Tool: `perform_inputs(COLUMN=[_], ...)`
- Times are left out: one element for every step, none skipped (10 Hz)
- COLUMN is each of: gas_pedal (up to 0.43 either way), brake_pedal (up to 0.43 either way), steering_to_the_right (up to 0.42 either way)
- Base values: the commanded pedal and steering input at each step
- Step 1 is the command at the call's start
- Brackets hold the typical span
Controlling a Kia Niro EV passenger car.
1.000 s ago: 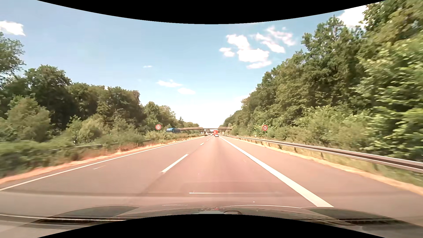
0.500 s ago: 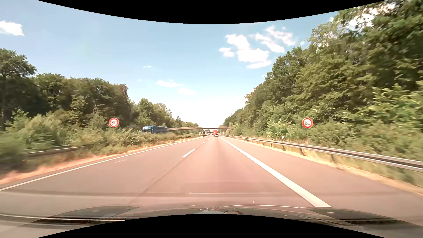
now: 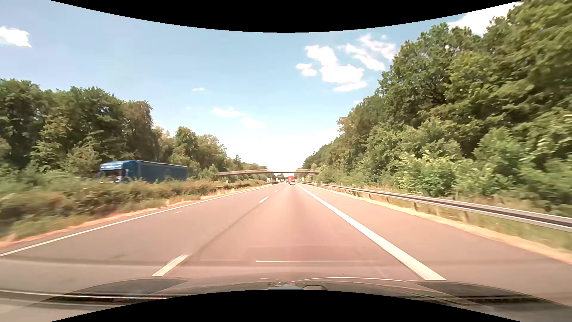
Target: Follow the waypoints while adhering to traffic rules and regulations
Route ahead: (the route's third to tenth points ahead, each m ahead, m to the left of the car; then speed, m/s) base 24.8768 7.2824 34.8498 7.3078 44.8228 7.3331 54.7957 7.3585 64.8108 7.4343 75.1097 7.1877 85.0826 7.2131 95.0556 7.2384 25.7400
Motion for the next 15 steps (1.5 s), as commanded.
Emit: perform_inputs(gas_pedal=[0.000,0.000,0.000,0.000,0.000,0.000,0.000,0.000,0.000,0.000,0.000,0.000,0.000,0.047,0.059], brake_pedal=[0.189,0.189,0.183,0.165,0.152,0.134,0.091,0.030,0.000,0.000,0.000,0.000,0.000,0.000,0.000], steering_to_the_right=[-0.002,-0.002,-0.003,-0.003,-0.003,-0.003,-0.003,-0.003,-0.003,-0.003,-0.003,-0.003,-0.003,-0.003,-0.003])
